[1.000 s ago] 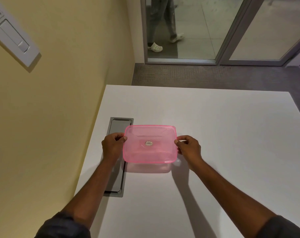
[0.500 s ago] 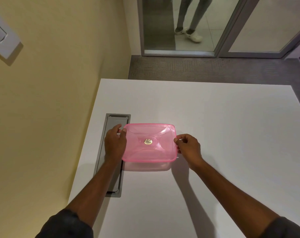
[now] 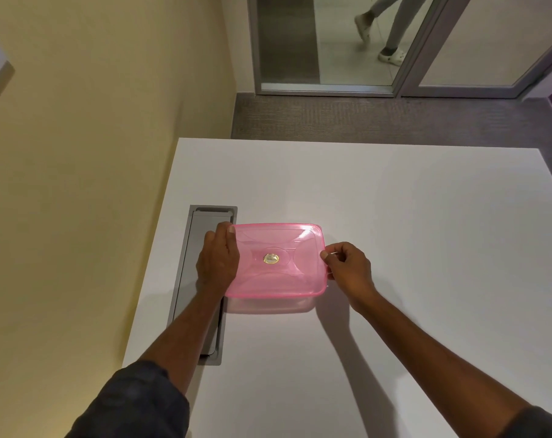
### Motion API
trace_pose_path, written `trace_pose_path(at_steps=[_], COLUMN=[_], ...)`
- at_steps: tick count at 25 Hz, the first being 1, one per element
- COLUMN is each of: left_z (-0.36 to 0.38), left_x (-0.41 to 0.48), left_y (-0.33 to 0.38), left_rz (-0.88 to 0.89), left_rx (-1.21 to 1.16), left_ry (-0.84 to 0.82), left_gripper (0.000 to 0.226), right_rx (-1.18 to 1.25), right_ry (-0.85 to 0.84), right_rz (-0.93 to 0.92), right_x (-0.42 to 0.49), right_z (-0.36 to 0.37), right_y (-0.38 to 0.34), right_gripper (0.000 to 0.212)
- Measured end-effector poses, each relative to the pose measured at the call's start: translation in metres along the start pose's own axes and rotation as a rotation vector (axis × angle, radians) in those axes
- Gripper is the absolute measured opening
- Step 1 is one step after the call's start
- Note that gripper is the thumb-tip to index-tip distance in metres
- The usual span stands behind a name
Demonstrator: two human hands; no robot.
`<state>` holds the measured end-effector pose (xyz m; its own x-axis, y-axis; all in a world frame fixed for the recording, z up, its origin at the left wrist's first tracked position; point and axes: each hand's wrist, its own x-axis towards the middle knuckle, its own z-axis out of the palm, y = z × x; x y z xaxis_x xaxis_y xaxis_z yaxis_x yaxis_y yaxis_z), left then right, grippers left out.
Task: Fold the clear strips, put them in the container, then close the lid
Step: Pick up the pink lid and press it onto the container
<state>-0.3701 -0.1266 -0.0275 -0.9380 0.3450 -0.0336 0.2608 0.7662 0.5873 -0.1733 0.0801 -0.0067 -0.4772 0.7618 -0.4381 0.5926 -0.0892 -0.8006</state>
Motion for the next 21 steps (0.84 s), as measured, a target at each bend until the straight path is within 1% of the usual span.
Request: trace_pose_path(at_steps=[3, 6, 8, 11, 13, 15, 16, 18, 21], left_z=[0.002, 0.003, 0.004, 0.005, 0.005, 0.006, 0.006, 0.006, 0.006], left_x=[0.004, 0.004, 0.003, 0.004, 0.004, 0.004, 0.004, 0.004, 0.004], left_y=[-0.003, -0.004, -0.005, -0.006, -0.007, -0.007, -0.008, -0.008, -0.007], left_rz=[0.007, 0.002, 0.0, 0.005, 0.011, 0.017, 0.019, 0.025, 0.029], left_rx=[-0.013, -0.007, 0.006, 0.012, 0.009, 0.016, 0.017, 0.012, 0.011], left_ry=[-0.014, -0.02, -0.025, -0.026, -0.017, -0.01, -0.007, -0.002, -0.003], left_gripper=[0.032, 0.037, 0.038, 0.037, 0.036, 0.034, 0.034, 0.034, 0.039], right_rx=[-0.015, -0.028, -0.028, -0.017, -0.044, -0.027, -0.001, 0.028, 0.032], right_ry=[-0.01, -0.041, -0.078, -0.094, -0.094, -0.103, -0.111, -0.109, -0.1], right_rz=[0.003, 0.031, 0.035, -0.006, -0.004, 0.041, 0.076, 0.134, 0.172], right_x=[0.005, 0.008, 0.011, 0.022, 0.036, 0.051, 0.057, 0.065, 0.07], right_z=[0.0, -0.001, -0.001, 0.007, 0.013, 0.015, 0.016, 0.014, 0.014], right_y=[-0.002, -0.006, -0.01, -0.026, -0.04, -0.049, -0.051, -0.052, -0.051], right_gripper=[0.005, 0.003, 0.01, 0.018, 0.035, 0.044, 0.044, 0.037, 0.031])
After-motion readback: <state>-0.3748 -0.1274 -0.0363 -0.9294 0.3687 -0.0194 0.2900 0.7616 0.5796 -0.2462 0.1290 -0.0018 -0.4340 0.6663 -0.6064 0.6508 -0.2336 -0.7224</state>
